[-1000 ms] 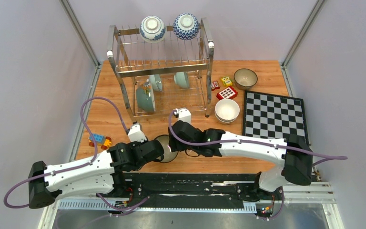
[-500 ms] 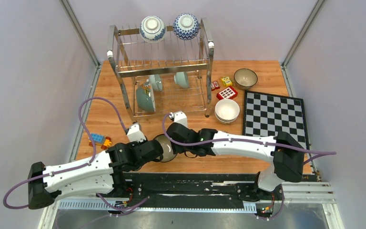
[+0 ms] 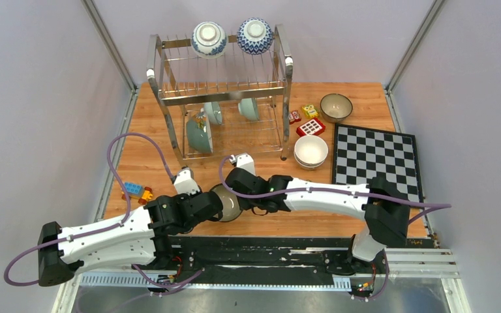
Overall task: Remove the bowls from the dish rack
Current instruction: Place the bowl with the bowl.
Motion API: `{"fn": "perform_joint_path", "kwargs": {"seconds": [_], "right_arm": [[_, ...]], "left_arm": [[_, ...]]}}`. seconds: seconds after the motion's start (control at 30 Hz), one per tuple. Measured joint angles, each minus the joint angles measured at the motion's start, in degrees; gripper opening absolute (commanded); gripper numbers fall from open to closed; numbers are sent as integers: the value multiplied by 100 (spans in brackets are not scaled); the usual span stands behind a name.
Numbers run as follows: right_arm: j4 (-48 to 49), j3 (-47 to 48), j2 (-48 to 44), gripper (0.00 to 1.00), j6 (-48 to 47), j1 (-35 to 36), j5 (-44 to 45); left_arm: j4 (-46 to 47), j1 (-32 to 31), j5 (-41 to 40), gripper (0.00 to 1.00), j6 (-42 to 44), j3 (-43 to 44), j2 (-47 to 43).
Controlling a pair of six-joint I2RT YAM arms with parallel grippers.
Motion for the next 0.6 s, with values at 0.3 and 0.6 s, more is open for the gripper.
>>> {"fn": "perform_joint_path", "kwargs": {"seconds": [0.3, 0.6], "right_arm": [[-46, 140, 142, 3, 57, -92, 76], [-476, 195, 157, 3, -151, -90, 63]], "left_arm": [[68, 2, 48, 0, 68, -2, -31], [599, 4, 52, 98, 608, -9, -278]]}}
